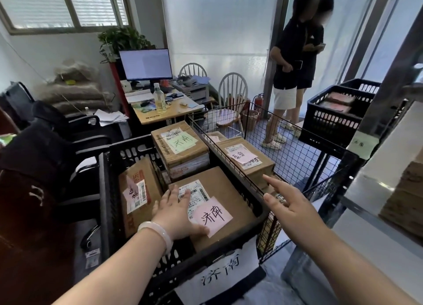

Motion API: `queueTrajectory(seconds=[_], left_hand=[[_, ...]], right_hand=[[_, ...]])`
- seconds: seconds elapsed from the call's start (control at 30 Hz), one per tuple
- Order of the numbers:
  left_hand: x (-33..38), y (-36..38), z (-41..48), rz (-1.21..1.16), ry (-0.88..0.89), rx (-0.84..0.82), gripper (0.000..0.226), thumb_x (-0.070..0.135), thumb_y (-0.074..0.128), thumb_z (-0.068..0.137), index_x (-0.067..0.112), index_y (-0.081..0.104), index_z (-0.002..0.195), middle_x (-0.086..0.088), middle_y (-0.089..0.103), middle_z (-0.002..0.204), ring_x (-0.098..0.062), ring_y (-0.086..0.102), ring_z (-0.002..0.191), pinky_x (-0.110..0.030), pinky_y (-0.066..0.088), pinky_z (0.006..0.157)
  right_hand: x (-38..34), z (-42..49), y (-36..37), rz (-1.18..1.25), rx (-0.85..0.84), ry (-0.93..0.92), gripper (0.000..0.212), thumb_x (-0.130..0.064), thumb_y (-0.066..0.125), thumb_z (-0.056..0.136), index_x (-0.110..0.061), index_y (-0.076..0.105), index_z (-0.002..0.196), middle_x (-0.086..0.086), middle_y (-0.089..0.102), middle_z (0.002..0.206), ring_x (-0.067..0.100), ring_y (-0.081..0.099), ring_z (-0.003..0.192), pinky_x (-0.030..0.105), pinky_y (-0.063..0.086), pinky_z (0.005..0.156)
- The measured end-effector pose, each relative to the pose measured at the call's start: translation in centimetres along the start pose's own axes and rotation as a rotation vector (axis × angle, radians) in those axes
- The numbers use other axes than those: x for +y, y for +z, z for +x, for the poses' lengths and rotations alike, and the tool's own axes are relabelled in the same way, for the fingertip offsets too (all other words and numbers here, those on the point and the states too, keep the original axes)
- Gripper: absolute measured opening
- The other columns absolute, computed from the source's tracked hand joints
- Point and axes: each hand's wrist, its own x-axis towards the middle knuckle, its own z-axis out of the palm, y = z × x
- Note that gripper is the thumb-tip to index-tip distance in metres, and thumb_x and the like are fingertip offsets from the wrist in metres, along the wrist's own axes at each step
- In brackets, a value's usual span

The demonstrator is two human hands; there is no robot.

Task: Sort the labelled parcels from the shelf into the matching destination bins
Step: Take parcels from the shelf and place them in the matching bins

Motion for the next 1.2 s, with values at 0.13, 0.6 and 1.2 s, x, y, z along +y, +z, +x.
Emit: queueTrajectory(seconds=[0.13,0.6,1.2], left_hand=[[0.3,-0.8,0.0,0.026,-0.013,-0.029,0.132,0.089,0.063,0.056,0.033,0.000,0.158,-0.004,-0.012,0.166,-0.028,-0.006,0.152,-0.053,0.003,0.122],[18.4,-0.8,-8.6,-0.054,0.532,0.411,0.090,0.072,0.051,0.085,0.050,-0.008,0.151,0.012,-0.007,0.165,-0.014,-0.011,0.151,-0.041,-0.016,0.113],[53.5,12.3,-35.1,-0.087,1.449,0.404,0.079,0.067,0.048,0.087,0.045,0.011,0.154,0.004,0.014,0.165,-0.017,0.006,0.151,-0.043,0.002,0.121]], right_hand=[[0.0,-1.0,-0.8,-0.009,0.011,0.001,0.039,-0.044,0.053,0.095,-0.054,0.046,0.132,-0.039,0.038,0.123,-0.020,0.034,0.118,0.024,0.033,0.101],[3.5,-11.0,-10.6,-0.502,0.115,0.069,0.068,-0.055,0.054,0.089,-0.045,0.025,0.149,-0.013,0.025,0.158,0.007,0.018,0.146,0.033,0.021,0.118],[9.6,-47.7,-35.7,-0.890,0.611,0.665,0.086,-0.071,0.048,0.083,-0.044,0.004,0.152,-0.015,0.006,0.162,0.010,0.002,0.149,0.031,0.008,0.119]])
